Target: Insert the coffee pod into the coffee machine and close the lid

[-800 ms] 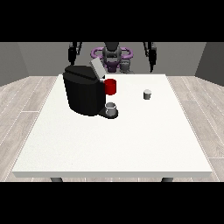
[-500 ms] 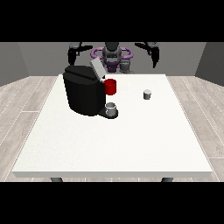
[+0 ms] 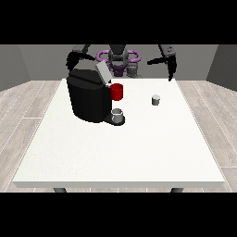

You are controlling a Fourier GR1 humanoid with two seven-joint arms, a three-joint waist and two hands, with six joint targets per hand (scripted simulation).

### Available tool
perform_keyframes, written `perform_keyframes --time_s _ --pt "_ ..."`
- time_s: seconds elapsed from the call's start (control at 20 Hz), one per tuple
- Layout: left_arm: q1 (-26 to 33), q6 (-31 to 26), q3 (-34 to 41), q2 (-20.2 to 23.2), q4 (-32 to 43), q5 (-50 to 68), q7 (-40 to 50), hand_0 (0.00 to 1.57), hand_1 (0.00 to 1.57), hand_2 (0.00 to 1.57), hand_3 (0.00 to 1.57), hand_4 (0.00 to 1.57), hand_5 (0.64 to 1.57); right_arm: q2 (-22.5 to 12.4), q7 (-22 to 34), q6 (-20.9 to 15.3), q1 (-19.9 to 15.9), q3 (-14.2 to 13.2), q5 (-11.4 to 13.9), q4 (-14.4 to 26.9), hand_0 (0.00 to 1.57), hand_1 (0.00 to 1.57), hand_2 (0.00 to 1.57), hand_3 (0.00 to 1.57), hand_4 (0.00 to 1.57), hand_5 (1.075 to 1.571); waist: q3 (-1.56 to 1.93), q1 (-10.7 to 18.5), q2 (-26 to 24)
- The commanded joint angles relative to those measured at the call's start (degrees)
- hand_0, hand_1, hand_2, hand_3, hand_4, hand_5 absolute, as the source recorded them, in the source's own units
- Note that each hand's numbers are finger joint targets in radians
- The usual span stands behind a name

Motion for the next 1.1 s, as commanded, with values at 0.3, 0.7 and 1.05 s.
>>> perform_keyframes --time_s 0.3,0.7,1.05 --pt "-10.03 -0.69 3.92 5.0 18.9 -2.95 -0.69 0.0 0.0 0.0 0.0 0.0 1.571 0.87 1.34 -1.55 -1.57 2.97 -0.19 -3.84 0.0 0.0 0.0 0.0 0.23 1.571 -0.03 -4.04 4.48" --pt "-15.7 0.24 0.5 4.76 27.14 -8.82 -1.68 0.0 0.0 0.0 0.0 0.0 1.571 -1.19 4.66 -0.72 -6.47 0.15 -1.66 -0.68 0.0 0.0 0.0 0.0 0.34 1.571 -0.02 -2.64 5.82" --pt "-18.1 1.53 -4.15 4.29 28.83 -15.28 -2.56 0.0 0.0 0.46 0.0 0.0 1.571 0.72 3.7 -5.58 -10.05 -0.33 1.67 6.27 0.0 0.0 0.0 0.0 0.37 1.571 -0.01 0.51 6.35"
